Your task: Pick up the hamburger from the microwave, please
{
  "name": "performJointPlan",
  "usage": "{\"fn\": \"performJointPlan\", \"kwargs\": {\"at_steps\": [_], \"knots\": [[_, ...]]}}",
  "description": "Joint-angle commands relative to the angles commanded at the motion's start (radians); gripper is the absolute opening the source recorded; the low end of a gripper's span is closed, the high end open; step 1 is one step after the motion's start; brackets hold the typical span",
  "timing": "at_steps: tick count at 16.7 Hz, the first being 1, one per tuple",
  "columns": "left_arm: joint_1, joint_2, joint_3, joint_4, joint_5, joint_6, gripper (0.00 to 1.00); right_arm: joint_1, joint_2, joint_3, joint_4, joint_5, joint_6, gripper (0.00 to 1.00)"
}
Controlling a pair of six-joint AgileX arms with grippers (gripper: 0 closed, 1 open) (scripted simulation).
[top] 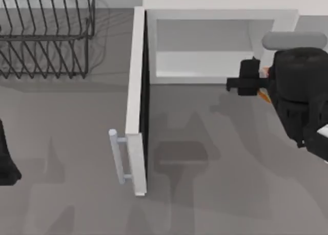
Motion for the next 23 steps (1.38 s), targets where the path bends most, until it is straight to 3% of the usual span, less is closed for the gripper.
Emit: {"fn": "performJointPlan", "kwargs": {"at_steps": [8,15,23], "knots": [[0.000,0.000,0.000,0.000,0.000,0.000,1.00,0.003,0.355,-0.125,0.521,0.006,0.001,0.00],[0.000,0.000,0.000,0.000,0.000,0.000,1.00,-0.001,0.427,-0.160,0.611,0.004,-0.001,0.00],[0.000,0.000,0.000,0.000,0.000,0.000,1.00,-0.001,0.427,-0.160,0.611,0.004,-0.001,0.60]]}}
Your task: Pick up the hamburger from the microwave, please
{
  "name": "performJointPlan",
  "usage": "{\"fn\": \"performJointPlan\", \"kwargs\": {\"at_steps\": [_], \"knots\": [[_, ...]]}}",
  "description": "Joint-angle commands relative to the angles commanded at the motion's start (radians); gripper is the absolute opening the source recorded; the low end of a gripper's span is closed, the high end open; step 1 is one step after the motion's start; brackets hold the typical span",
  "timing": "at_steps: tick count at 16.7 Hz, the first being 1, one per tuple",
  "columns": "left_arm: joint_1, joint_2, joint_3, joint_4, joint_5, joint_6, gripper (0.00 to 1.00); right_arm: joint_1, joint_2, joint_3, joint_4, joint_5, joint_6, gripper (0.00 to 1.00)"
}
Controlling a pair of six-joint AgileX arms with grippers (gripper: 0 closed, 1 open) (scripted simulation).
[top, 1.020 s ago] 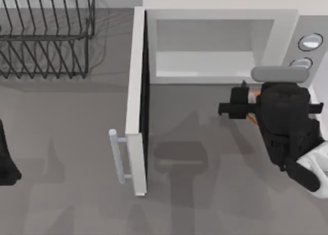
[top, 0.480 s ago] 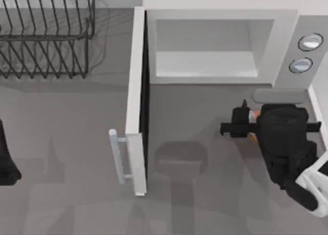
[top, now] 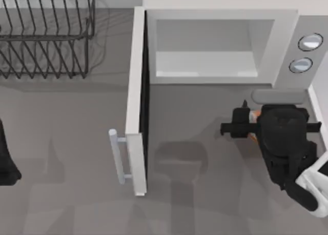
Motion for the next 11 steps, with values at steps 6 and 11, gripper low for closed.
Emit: {"fn": "performJointPlan", "kwargs": {"at_steps": [6,11], "knots": [[0.000,0.000,0.000,0.000,0.000,0.000,1.00,0.000,0.000,0.000,0.000,0.000,0.000,1.00],[0.000,0.000,0.000,0.000,0.000,0.000,1.00,0.000,0.000,0.000,0.000,0.000,0.000,1.00]]}}
